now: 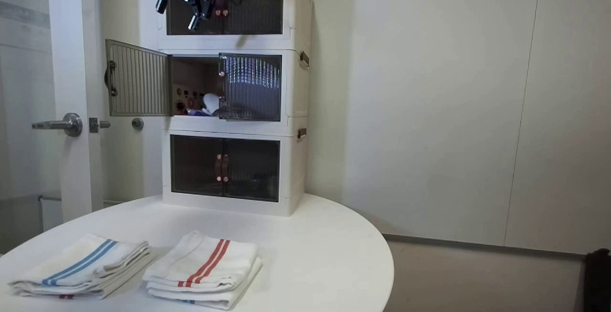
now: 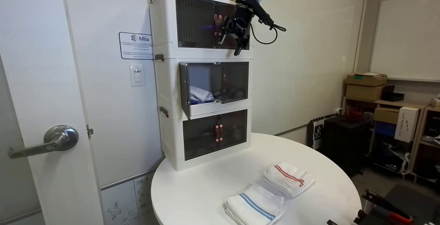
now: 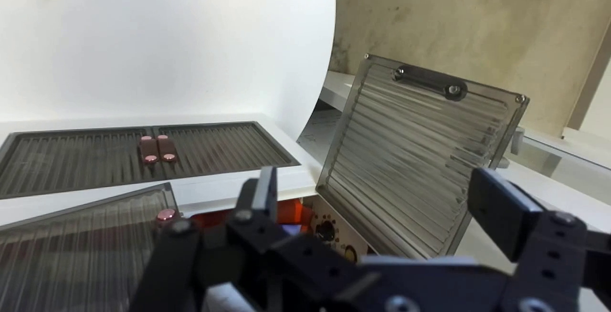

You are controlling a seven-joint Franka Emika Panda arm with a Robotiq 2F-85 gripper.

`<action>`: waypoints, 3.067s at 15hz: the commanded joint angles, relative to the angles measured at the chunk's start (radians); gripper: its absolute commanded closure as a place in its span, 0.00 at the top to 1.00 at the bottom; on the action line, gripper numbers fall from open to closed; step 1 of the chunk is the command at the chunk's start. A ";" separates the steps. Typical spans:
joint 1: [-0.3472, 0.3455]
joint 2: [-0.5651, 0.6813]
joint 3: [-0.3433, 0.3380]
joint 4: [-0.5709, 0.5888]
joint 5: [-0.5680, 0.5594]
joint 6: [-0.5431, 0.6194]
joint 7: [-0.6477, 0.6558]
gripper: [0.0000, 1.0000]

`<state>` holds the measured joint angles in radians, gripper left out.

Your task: Open the right cupboard

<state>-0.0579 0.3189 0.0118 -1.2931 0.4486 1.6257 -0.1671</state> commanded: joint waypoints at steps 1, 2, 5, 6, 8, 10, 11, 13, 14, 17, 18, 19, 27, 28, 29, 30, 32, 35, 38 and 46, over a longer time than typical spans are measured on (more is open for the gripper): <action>0.010 0.144 0.006 0.203 -0.047 -0.034 0.115 1.00; 0.015 0.174 0.004 0.232 -0.066 -0.027 0.143 1.00; 0.047 0.254 -0.014 0.308 -0.165 0.018 0.254 1.00; 0.067 0.271 -0.035 0.325 -0.198 0.031 0.292 1.00; 0.092 0.299 -0.055 0.359 -0.271 0.063 0.363 1.00; 0.120 0.309 -0.080 0.379 -0.340 0.094 0.436 1.00; 0.132 0.311 -0.092 0.385 -0.372 0.110 0.473 1.00; 0.157 0.305 -0.118 0.393 -0.435 0.134 0.546 1.00; 0.168 0.299 -0.132 0.392 -0.465 0.142 0.583 1.00; 0.176 0.302 -0.152 0.408 -0.510 0.117 0.654 1.00; 0.172 0.308 -0.153 0.411 -0.510 0.111 0.668 1.00; 0.167 0.313 -0.154 0.412 -0.505 0.104 0.678 1.00; 0.137 0.346 -0.144 0.414 -0.461 0.152 0.742 1.00; 0.139 0.347 -0.146 0.415 -0.467 0.148 0.746 1.00; 0.138 0.348 -0.147 0.415 -0.467 0.144 0.747 1.00; 0.138 0.349 -0.148 0.413 -0.468 0.143 0.750 1.00; 0.136 0.342 -0.140 0.409 -0.457 0.146 0.746 1.00; 0.133 0.324 -0.128 0.405 -0.432 0.153 0.735 1.00; 0.128 0.316 -0.119 0.407 -0.393 0.154 0.723 1.00; 0.114 0.357 -0.124 0.426 -0.328 0.146 0.730 1.00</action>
<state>0.0723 0.6334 -0.1205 -0.9062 0.0919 1.7614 0.5511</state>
